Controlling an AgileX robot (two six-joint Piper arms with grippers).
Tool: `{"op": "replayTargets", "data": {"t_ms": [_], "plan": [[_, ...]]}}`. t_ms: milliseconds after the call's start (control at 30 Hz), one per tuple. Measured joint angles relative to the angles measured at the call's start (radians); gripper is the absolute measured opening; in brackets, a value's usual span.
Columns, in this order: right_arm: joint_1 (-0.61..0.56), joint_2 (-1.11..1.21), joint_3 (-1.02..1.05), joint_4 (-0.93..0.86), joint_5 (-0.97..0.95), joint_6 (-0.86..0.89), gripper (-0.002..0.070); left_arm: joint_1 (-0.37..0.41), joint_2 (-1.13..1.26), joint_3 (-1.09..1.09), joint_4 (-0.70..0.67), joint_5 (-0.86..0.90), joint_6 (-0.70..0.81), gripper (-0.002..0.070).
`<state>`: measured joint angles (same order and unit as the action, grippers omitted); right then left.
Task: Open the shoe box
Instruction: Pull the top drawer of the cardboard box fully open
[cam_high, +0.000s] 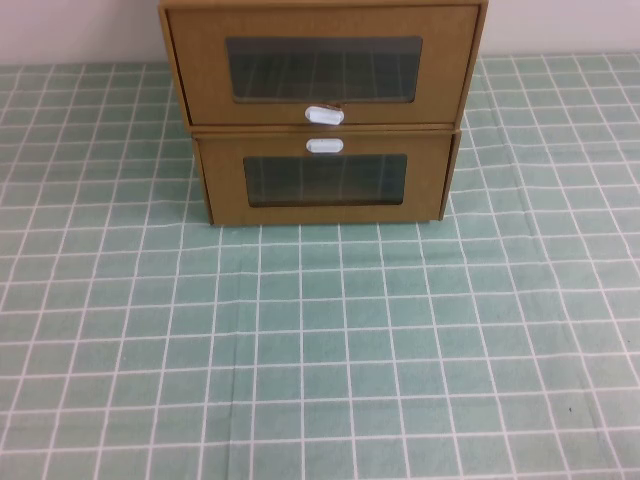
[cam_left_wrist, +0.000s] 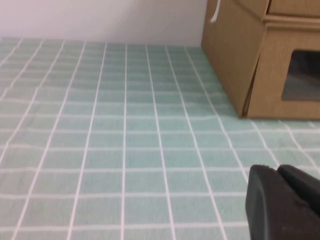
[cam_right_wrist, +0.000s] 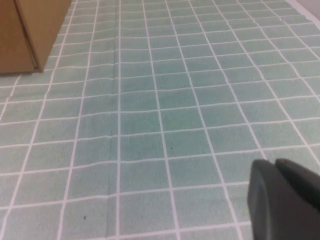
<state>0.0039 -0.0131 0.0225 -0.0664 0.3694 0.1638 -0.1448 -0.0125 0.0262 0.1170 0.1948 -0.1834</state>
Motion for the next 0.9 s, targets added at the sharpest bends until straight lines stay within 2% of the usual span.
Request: {"op": "replayTargets", "data": {"t_ms": [300, 567, 900], "plan": [[0.000, 0.000, 0.000, 0.000, 0.000, 0.000, -0.0016, 0.000, 0.000, 0.000, 0.002, -0.003, 0.000, -0.0005], [0.000, 0.000, 0.000, 0.003, 0.000, 0.000, -0.0016, 0.000, 0.000, 0.000, 0.037, 0.107, 0.033, -0.0005], [0.000, 0.000, 0.000, 0.003, 0.000, 0.000, -0.0016, 0.000, 0.000, 0.000, 0.040, 0.115, 0.033, -0.0005]]}}
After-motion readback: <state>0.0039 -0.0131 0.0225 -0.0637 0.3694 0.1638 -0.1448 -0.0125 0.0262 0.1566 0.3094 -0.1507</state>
